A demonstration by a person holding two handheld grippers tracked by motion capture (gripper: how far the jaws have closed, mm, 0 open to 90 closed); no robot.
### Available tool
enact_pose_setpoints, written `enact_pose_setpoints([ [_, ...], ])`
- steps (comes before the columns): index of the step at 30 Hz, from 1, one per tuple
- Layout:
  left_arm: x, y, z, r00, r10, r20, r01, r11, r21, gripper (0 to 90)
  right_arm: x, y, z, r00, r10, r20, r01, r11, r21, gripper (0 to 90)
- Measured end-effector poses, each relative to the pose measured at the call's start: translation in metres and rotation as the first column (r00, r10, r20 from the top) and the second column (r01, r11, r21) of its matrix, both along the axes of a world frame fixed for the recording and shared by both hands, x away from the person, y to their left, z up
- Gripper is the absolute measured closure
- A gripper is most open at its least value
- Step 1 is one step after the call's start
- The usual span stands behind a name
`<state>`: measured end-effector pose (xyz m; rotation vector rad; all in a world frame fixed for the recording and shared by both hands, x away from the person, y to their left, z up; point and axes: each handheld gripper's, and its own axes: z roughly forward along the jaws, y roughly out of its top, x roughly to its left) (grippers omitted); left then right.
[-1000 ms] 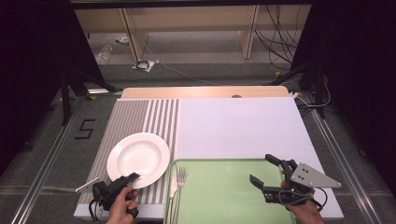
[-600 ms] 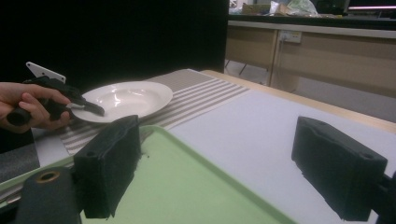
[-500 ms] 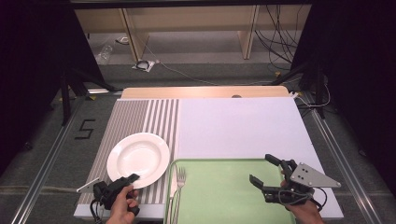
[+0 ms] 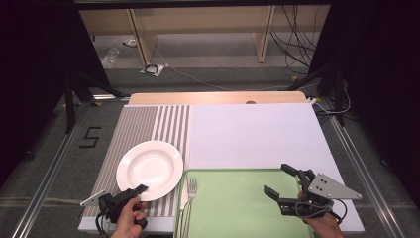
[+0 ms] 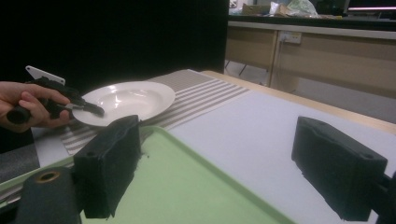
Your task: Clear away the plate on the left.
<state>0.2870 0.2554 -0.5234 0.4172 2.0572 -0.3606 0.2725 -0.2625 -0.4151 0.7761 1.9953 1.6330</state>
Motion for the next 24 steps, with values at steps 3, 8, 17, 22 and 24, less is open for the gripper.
enact_pose_setpoints([
  [3, 0.000, 0.000, 0.001, 1.0000, -0.008, -0.002, 0.008, 1.0000, 0.002, 80.0, 0.000, 0.000, 0.000, 1.0000, 0.003, 0.003, -0.003, 1.000, 0.003, 16.7],
  [8, 0.000, -0.003, 0.004, 0.9994, -0.026, 0.022, 0.026, 0.9995, -0.016, 80.0, 0.000, 0.000, 0.000, 1.0000, 0.000, 0.000, 0.000, 1.000, 0.002, 16.6],
  [17, 0.000, -0.008, 0.010, 0.9956, -0.067, 0.066, 0.070, 0.9968, -0.039, 80.0, 0.000, -0.001, 0.000, 1.0000, -0.001, 0.001, 0.001, 1.000, 0.001, 16.6],
  [22, -0.001, -0.013, 0.015, 0.9916, -0.096, 0.086, 0.100, 0.9940, -0.045, 80.0, 0.000, 0.000, 0.000, 1.0000, -0.001, 0.000, 0.001, 1.000, 0.002, 16.6],
  [24, -0.001, -0.015, 0.016, 0.9896, -0.107, 0.097, 0.112, 0.9925, -0.050, 80.0, 0.000, 0.000, 0.000, 1.0000, -0.002, 0.000, 0.002, 1.000, 0.001, 16.6],
])
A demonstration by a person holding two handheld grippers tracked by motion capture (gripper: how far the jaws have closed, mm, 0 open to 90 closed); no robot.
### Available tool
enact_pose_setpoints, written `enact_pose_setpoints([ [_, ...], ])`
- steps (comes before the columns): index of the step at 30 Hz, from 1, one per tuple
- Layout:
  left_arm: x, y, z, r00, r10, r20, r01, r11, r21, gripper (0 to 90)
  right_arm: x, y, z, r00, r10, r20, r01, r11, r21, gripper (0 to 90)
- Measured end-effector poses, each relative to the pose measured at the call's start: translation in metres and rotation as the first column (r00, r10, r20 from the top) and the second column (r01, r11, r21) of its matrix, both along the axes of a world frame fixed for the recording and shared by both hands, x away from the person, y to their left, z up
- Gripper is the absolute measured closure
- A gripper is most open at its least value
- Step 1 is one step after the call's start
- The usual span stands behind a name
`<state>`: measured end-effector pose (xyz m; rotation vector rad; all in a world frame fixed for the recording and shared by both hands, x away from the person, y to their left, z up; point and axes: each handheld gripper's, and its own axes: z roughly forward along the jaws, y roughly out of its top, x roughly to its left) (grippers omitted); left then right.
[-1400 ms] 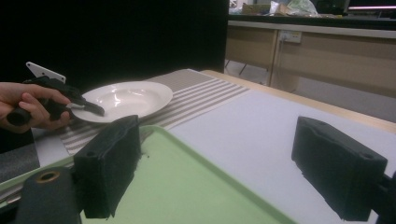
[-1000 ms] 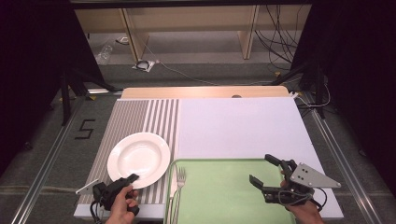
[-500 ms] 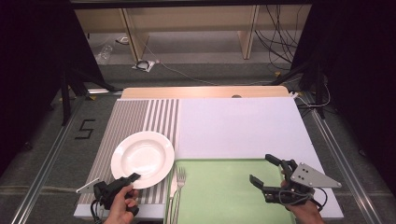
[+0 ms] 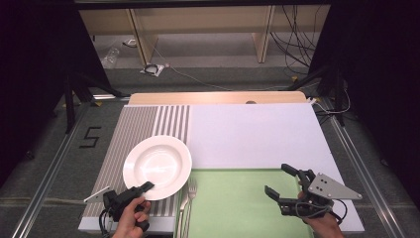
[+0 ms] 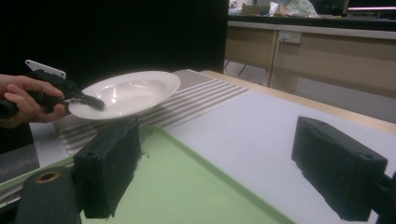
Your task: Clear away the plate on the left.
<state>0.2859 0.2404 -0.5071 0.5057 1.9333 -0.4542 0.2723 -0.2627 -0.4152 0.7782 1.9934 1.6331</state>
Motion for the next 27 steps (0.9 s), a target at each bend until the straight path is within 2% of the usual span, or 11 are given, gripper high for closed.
enact_pose_setpoints([
  [16, -0.003, -0.019, 0.013, 0.9932, -0.098, 0.062, 0.099, 0.9949, -0.016, 80.0, 0.000, -0.001, 0.000, 1.0000, -0.001, 0.000, 0.001, 1.000, 0.000, 16.6],
  [27, -0.005, -0.036, 0.017, 0.9813, -0.173, 0.084, 0.174, 0.9847, -0.003, 80.0, 0.000, -0.001, 0.000, 1.0000, -0.002, 0.000, 0.002, 1.000, 0.000, 16.6],
])
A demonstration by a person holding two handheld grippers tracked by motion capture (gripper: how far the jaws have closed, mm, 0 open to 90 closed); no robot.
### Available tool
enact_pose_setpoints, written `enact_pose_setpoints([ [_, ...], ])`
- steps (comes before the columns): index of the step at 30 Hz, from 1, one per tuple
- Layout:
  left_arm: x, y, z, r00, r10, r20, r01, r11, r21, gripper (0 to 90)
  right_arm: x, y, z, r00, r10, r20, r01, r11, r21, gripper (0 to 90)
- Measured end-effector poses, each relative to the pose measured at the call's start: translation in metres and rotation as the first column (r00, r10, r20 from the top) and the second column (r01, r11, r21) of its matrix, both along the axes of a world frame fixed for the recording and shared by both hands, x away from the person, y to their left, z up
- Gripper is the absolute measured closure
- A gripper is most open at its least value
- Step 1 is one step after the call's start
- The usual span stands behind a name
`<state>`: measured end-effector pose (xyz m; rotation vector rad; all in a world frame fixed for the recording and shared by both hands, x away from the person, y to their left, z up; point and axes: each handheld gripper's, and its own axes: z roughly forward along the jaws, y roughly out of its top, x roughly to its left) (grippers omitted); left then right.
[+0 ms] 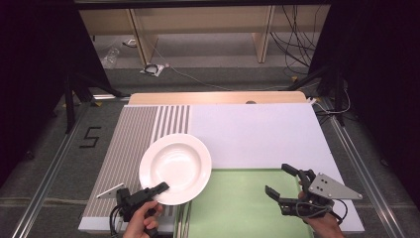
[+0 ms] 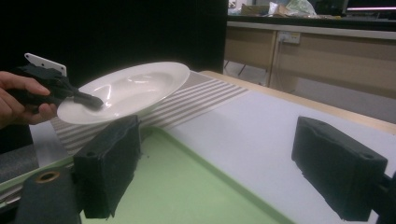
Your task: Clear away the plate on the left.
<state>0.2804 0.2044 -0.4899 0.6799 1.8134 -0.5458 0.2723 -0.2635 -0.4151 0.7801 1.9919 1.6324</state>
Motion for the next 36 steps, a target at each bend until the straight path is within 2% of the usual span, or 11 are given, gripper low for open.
enact_pose_setpoints([
  [12, -0.004, -0.022, -0.001, 0.9963, -0.086, -0.004, 0.086, 0.9963, 0.006, 80.0, 0.000, 0.000, 0.000, 1.0000, 0.000, 0.001, 0.000, 1.000, 0.007, 16.6],
  [19, -0.005, -0.038, -0.001, 0.9891, -0.147, 0.003, 0.147, 0.9887, 0.027, 80.0, 0.000, 0.000, 0.000, 1.0000, -0.001, 0.001, 0.001, 1.000, 0.006, 16.6],
  [28, -0.009, -0.059, -0.005, 0.9736, -0.228, -0.010, 0.228, 0.9721, 0.054, 79.9, 0.000, 0.000, 0.000, 1.0000, -0.001, 0.002, 0.001, 1.000, 0.007, 16.6],
  [36, -0.012, -0.077, -0.009, 0.9533, -0.301, -0.024, 0.302, 0.9497, 0.083, 79.9, 0.000, 0.000, 0.000, 1.0000, 0.000, 0.002, 0.000, 1.000, 0.005, 16.6],
])
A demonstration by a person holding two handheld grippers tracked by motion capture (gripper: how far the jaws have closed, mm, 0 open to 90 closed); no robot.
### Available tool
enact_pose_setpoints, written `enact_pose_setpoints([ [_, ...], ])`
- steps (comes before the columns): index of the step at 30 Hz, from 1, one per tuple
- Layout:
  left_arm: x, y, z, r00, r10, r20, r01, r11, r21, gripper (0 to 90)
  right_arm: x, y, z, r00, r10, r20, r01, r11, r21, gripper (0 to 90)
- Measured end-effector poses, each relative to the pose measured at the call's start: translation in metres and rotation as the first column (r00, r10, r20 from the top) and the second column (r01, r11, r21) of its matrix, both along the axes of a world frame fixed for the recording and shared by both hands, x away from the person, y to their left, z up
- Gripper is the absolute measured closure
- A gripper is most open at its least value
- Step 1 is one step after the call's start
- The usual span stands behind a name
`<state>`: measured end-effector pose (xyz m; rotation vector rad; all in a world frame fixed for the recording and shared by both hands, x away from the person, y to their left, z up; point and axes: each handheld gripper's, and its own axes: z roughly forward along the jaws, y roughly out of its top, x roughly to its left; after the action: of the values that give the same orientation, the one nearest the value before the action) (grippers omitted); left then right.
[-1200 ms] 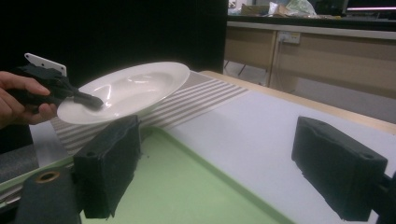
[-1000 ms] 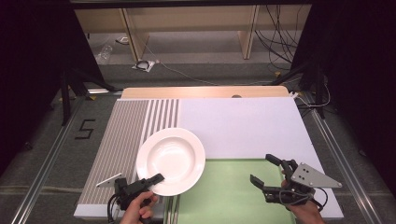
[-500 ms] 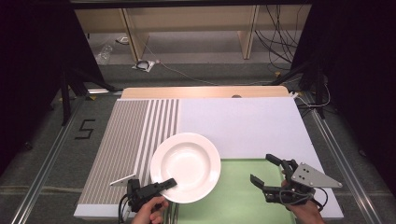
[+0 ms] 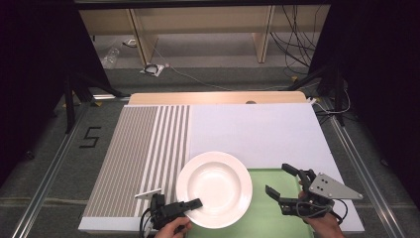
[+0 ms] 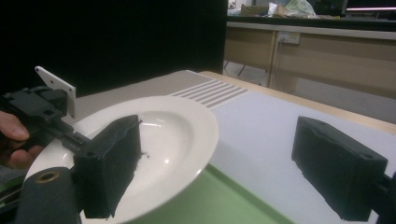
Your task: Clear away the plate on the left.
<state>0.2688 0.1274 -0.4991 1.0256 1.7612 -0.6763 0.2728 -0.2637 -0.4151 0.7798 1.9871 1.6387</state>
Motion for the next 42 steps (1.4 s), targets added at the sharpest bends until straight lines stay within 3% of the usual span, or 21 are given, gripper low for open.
enact_pose_setpoints([
  [18, -0.005, -0.032, -0.009, 0.9922, -0.124, -0.009, 0.125, 0.9914, 0.039, 79.8, 0.000, 0.000, 0.000, 1.0000, 0.000, -0.001, 0.000, 1.000, -0.004, 16.6],
  [33, -0.004, -0.050, -0.016, 0.9824, -0.184, -0.031, 0.185, 0.9820, 0.039, 79.7, 0.000, 0.000, 0.000, 1.0000, 0.002, 0.001, -0.002, 1.000, -0.006, 16.6],
  [42, -0.004, -0.055, -0.021, 0.9805, -0.190, -0.051, 0.192, 0.9808, 0.035, 79.2, 0.000, 0.000, 0.000, 1.0000, 0.002, 0.002, -0.002, 1.000, -0.001, 16.6],
])
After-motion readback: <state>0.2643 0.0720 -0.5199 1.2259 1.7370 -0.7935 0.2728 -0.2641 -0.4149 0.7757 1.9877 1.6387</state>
